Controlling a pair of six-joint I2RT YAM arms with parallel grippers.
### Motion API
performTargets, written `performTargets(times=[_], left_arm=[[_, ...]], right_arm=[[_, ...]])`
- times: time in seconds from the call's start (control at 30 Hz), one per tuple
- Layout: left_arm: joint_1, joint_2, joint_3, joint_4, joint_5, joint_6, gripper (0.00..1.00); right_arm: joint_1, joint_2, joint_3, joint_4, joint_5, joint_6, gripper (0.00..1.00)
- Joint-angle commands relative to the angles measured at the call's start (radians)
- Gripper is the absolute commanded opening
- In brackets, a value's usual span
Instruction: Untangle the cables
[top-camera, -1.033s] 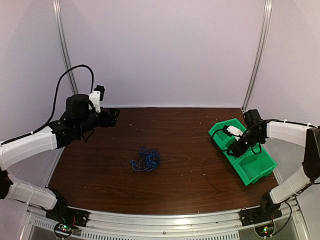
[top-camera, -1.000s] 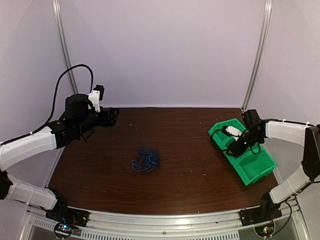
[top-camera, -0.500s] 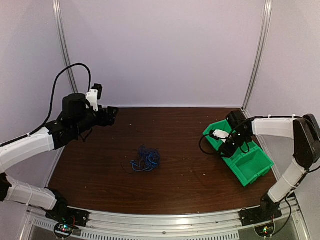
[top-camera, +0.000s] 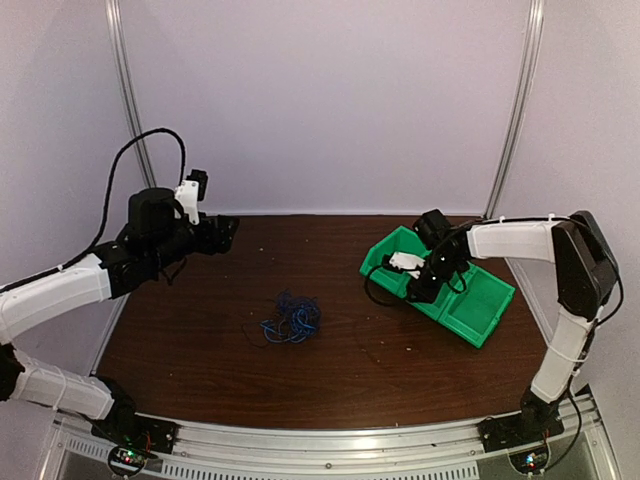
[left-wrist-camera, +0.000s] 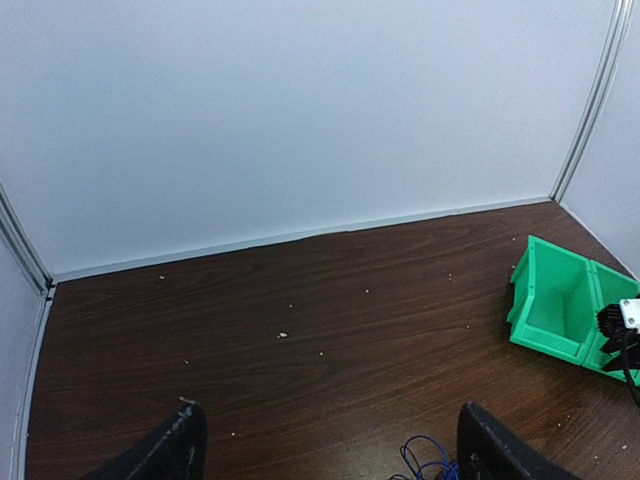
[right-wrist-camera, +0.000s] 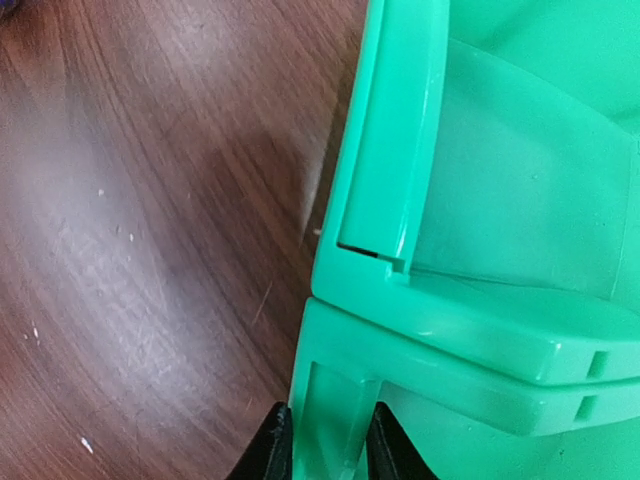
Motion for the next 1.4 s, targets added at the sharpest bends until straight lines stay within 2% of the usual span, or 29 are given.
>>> performTargets(times=[0.0,0.2,0.27,0.37,0.43,0.5,0.6,0.7,0.83,0.93,1.17,1.37], left_arm=[[0.0,0.02,-0.004,0.023,0.004,0.017,0.88],[0.0,0.049,-0.004,0.024,0.023,0.023,0.88],[0.0,0.063,-0.001,0.016,0.049,0.024,0.88],[-0.013,0.095,0.025,-0.04,0.107,0.001,0.88],[-0.031,0.118,0.046,-0.093,0.143,-0.01,0.88],[-0.037,0.133,0.054,-0.118,0.191,-0.041,0.88],[-0.038,0.145,0.038,-0.127,0.293,-0.066,0.87],[-0.04,0.19,0.063,-0.187,0.427,-0.035,0.78],[-0.04,0.181,0.012,-0.175,0.403,-0.081,0.77],[-0.04,0.158,-0.029,-0.167,0.388,-0.086,0.78],[-0.039,0.152,-0.044,-0.19,0.352,-0.084,0.78],[-0.037,0.148,-0.044,-0.182,0.363,-0.092,0.78]], right_arm=[[0.025,0.073,0.112,-0.004,0.025,-0.022,0.25],[0.03,0.075,0.205,-0.05,-0.018,0.001,0.28],[0.029,0.019,0.215,-0.066,-0.035,0.01,0.35],[0.03,-0.085,0.205,-0.081,-0.136,0.031,0.55],[0.033,-0.136,0.192,-0.087,-0.22,0.046,0.61],[0.05,-0.158,0.191,-0.108,-0.293,0.027,0.63],[0.106,-0.16,0.187,-0.086,-0.305,-0.009,0.6],[0.163,-0.1,0.232,-0.081,-0.301,-0.026,0.53],[0.244,0.002,0.306,-0.042,-0.259,-0.06,0.44],[0.31,0.088,0.372,-0.026,-0.21,-0.093,0.42],[0.377,0.272,0.568,-0.057,-0.133,-0.131,0.44],[0.394,0.314,0.594,-0.068,-0.108,-0.164,0.47]])
